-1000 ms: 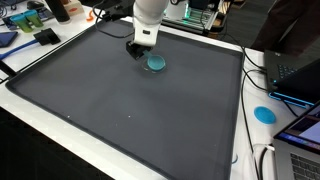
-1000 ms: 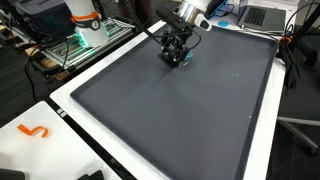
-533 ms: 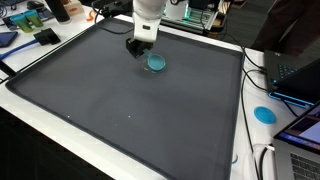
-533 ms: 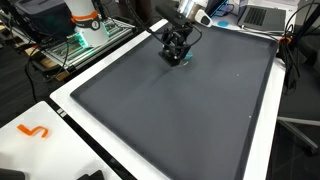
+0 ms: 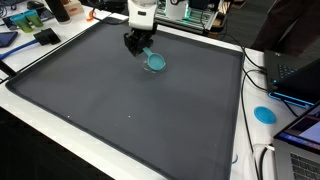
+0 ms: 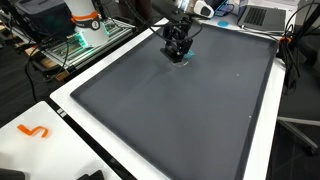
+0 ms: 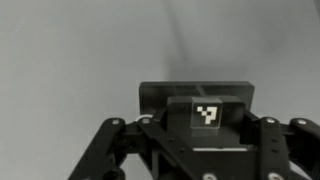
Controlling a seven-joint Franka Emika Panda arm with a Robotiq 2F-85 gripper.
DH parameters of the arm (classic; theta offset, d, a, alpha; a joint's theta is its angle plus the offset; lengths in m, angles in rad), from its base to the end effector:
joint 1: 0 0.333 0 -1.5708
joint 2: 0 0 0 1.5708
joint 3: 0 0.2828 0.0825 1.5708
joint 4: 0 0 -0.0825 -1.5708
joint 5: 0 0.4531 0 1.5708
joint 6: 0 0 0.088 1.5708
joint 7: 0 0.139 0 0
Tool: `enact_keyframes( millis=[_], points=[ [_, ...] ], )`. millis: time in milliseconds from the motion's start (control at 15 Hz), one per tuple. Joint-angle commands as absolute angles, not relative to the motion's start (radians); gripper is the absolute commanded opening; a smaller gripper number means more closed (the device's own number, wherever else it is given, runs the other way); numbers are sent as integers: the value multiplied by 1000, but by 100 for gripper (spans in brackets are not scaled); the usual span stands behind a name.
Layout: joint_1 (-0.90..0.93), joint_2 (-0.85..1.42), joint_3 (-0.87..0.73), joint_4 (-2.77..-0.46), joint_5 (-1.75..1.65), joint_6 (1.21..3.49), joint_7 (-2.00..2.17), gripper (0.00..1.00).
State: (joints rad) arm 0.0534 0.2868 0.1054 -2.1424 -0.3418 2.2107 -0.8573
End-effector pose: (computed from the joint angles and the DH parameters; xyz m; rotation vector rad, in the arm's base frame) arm 0.5717 0.0749 0.1398 2.4160 1.7426 -0.4112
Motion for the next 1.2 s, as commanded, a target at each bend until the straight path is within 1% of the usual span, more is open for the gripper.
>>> enact_keyframes(
  millis=[0, 533, 867, 933, 1133],
  points=[
    [23, 206, 117, -2227, -280, 2294, -918, 31],
    [28, 108, 112, -2311, -153, 2369, -921, 31],
    [50, 39, 109, -2368, -153, 2407, -869, 31],
    [48, 96, 103, -2307, -157, 2375, -891, 56],
    [54, 67, 103, -2331, -157, 2381, -883, 56]
  ],
)
